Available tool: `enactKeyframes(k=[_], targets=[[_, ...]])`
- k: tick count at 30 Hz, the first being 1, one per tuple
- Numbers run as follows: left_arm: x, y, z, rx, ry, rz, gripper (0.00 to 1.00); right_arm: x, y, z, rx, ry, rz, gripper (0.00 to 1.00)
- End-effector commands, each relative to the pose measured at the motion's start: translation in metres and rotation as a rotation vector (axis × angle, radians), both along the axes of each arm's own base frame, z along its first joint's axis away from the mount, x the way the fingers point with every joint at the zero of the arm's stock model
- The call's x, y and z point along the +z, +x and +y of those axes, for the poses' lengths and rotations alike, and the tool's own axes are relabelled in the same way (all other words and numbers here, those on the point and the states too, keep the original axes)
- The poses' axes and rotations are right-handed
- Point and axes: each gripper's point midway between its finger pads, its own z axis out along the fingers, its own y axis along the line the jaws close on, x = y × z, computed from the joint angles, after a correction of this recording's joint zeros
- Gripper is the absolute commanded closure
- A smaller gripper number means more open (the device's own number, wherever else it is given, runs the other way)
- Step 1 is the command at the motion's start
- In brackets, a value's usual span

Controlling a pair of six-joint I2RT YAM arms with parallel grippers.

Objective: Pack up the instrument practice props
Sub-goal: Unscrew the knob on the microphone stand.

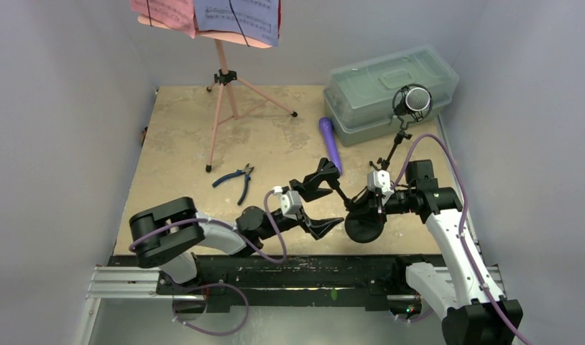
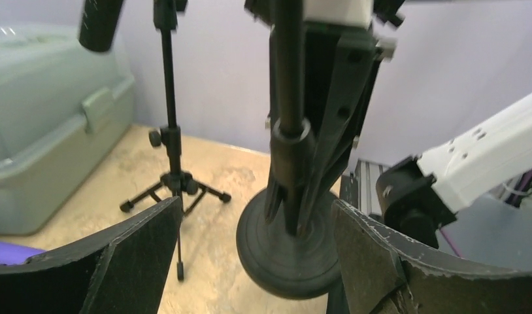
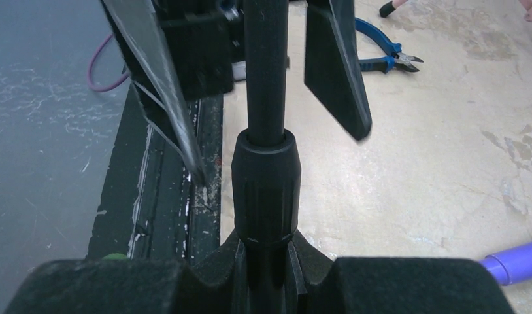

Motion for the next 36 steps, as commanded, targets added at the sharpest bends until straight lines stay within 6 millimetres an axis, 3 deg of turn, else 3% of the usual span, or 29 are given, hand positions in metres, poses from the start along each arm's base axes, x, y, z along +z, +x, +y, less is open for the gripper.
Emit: enactKeyframes(k=[1,6,20,25,28,31,36], targets=[[0.061,-0.016,-0.002,-0.137,-0.232,-0.131,0.18,0.021,-0.003,0.005,0.045,0.058,-0.074,1.00],[0.063,-0.018,-0.014,-0.175,-0.234,-0.148,0.23,0.020,-0.002,0.005,0.043,0.055,-0.076,1.00],[0.072,-0.013,-0.020,-0.181,-0.268,-0.119,0.50,0.020,-0.002,0.005,0.046,0.055,-0.080,1.00],[0.077,-0.014,-0.021,-0.193,-0.282,-0.112,0.54,0.020,-0.003,0.005,0.045,0.055,-0.080,1.00],[0.079,-0.015,-0.022,-0.202,-0.289,-0.108,0.67,0.020,-0.002,0.005,0.043,0.053,-0.081,1.00],[0.080,-0.015,-0.022,-0.208,-0.294,-0.091,0.97,0.020,-0.002,0.004,0.040,0.049,-0.081,1.00],[0.083,0.002,-0.007,-0.129,-0.363,0.067,1.00,0.018,0.013,0.002,-0.024,0.023,-0.079,1.00]])
